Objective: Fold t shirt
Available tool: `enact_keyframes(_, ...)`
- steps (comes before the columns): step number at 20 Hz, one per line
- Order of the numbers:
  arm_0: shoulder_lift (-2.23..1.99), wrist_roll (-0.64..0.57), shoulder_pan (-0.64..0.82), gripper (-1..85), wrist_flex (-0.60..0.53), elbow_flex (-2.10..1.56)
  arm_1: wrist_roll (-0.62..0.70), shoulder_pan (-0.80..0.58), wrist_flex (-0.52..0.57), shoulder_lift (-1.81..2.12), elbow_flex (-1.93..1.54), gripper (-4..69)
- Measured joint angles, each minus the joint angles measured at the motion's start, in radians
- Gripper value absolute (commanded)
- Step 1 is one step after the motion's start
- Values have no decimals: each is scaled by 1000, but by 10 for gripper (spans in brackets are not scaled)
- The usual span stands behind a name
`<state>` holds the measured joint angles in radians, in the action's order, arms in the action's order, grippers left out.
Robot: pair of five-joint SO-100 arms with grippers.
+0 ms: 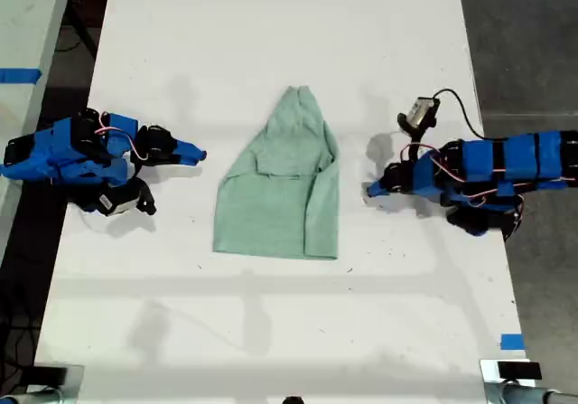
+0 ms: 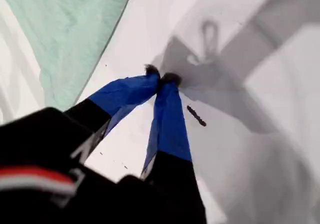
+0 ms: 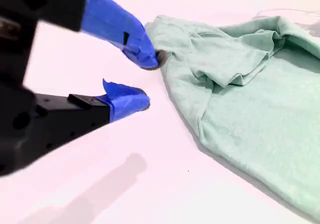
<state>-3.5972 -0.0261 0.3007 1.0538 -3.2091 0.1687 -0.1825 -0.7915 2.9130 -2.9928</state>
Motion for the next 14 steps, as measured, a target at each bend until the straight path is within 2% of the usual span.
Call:
enact_keyframes(1,0,0,0,92,0,0,-8,-12,-20,115,-38,24)
enact_keyframes(2,0,0,0,93,0,0,-28,-15,-101,275,-60,24)
enact_keyframes(4,0,0,0,94,0,0,-104,-54,-344,512,-66,25)
enact_keyframes(5,0,0,0,94,0,0,-123,-57,-397,541,-66,46)
enact_keyframes(6,0,0,0,94,0,0,-123,-46,-422,558,-66,76)
enact_keyframes(9,0,0,0,94,0,0,-153,-57,-485,577,-66,93)
enact_keyframes(14,0,0,0,94,0,0,-192,-66,-511,578,-66,66)
